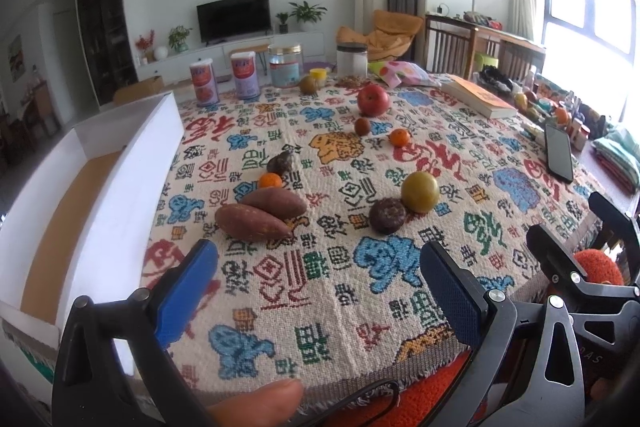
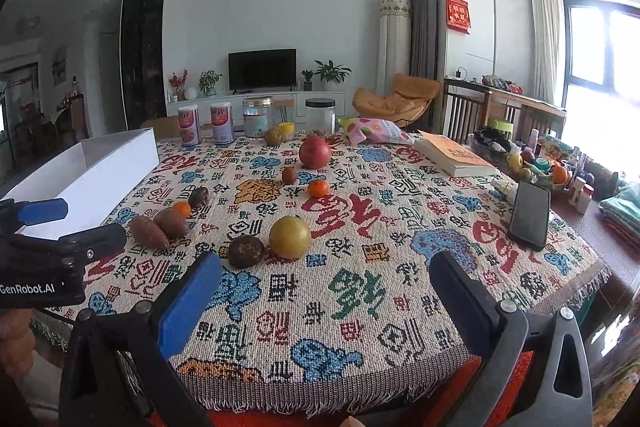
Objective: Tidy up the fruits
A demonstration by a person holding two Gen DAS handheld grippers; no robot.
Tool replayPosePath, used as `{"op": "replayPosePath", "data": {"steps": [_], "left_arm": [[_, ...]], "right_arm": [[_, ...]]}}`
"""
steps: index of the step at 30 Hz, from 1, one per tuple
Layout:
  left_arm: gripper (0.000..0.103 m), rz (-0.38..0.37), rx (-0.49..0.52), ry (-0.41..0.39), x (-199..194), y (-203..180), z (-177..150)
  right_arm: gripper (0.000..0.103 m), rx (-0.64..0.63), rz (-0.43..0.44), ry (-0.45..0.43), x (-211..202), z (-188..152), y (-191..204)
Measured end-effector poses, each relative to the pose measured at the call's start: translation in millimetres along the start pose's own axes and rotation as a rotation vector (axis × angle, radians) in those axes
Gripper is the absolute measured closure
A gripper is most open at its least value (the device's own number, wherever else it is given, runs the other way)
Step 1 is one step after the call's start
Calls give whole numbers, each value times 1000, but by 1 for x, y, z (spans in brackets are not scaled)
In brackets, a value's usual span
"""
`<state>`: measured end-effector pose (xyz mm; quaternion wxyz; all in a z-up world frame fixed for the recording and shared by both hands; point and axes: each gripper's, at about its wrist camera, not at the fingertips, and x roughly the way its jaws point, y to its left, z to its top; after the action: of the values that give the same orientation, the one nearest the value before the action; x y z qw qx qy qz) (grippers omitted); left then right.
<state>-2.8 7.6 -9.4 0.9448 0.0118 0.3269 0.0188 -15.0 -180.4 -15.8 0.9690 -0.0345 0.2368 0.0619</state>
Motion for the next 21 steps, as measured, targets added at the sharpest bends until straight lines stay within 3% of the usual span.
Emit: {"op": "replayPosePath", "data": {"steps": [4,21], "left_arm": [[1,1,-3,0,-1,0,0],[1,-8,11,23,2,-4,-4]], "right_arm": [[0,-43,-37,-33,-6,-3,6],[0,4,16,10,-2,-4,1]]}}
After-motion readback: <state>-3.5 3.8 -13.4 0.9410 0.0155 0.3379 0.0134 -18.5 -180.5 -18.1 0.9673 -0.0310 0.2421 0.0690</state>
